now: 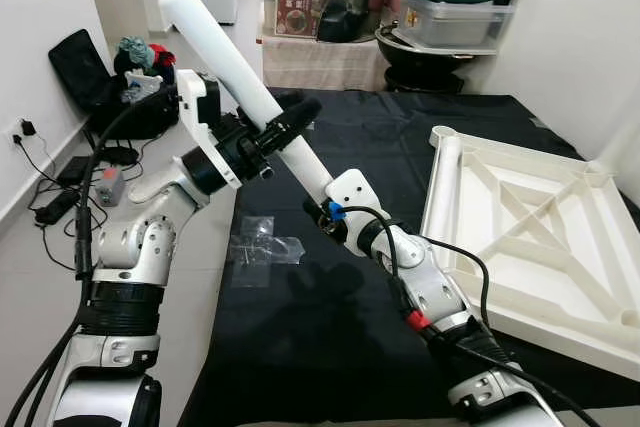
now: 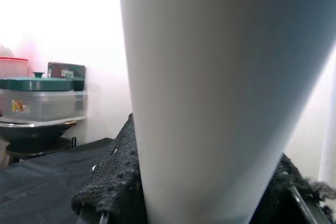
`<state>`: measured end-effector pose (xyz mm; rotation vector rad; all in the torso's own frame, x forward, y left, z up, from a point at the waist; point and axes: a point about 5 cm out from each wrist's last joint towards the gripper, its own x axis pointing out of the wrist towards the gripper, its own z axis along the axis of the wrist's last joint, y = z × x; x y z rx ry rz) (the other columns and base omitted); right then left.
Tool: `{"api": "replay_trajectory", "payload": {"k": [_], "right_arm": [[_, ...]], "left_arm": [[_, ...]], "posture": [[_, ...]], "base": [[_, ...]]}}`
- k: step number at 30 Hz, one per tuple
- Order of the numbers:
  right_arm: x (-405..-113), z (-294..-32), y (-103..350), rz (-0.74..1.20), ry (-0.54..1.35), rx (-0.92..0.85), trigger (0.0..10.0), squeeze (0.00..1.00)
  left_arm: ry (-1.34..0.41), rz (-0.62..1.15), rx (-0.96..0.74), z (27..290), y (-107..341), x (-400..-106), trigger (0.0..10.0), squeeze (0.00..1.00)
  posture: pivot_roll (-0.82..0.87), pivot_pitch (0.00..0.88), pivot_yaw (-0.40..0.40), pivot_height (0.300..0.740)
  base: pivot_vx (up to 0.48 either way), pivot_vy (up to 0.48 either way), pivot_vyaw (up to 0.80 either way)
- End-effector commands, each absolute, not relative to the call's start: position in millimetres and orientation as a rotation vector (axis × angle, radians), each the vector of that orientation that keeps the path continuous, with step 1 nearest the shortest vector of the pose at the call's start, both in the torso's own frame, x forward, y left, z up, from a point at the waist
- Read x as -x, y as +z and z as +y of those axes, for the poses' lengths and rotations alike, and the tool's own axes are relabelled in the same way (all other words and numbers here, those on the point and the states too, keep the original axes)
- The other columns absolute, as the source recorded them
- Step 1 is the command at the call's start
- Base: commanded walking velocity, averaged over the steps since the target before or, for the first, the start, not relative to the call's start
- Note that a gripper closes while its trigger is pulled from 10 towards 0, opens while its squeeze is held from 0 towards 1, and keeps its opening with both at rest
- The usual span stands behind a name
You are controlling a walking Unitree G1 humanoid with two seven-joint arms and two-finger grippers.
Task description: Building children table
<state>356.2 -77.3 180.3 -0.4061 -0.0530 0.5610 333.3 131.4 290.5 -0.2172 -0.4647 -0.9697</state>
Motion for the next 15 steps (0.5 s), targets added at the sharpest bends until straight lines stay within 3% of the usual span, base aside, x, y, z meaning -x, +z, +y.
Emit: {"api": "replay_trajectory", "payload": {"k": [1, 5, 6, 15], "right_arm": [[-351.7, -67.6, 213.7, -0.203, 0.593, 0.344, 0.0, 0.0], [-350.6, -65.3, 214.0, -0.209, 0.604, 0.36, 0.0, 0.0], [-349.7, -63.0, 213.8, -0.211, 0.614, 0.378, 10.0, 0.0], [-346.6, -61.5, 220.3, -0.238, 0.621, 0.33, 10.0, 0.0]], "left_arm": [[-0.973, -0.352, 0.227, 129.0, 266.8, -336.5, 0.0, 0.0], [-0.972, -0.351, 0.227, 129.0, 266.5, -336.5, 0.0, 0.0], [-0.97, -0.351, 0.227, 129.2, 266.3, -336.8, 0.0, 0.0], [-0.966, -0.346, 0.229, 129.6, 265.4, -337.4, 0.0, 0.0]], "posture": [[0.05, 0.0, -0.064, 0.74], [0.05, 0.0, -0.065, 0.74], [0.05, 0.0, -0.065, 0.74], [0.05, 0.0, -0.065, 0.74]], "base": [[0.0, 0.0, 0.0], [0.0, 0.0, 0.0], [0.0, 0.0, 0.0], [0.0, 0.0, 0.0]]}}
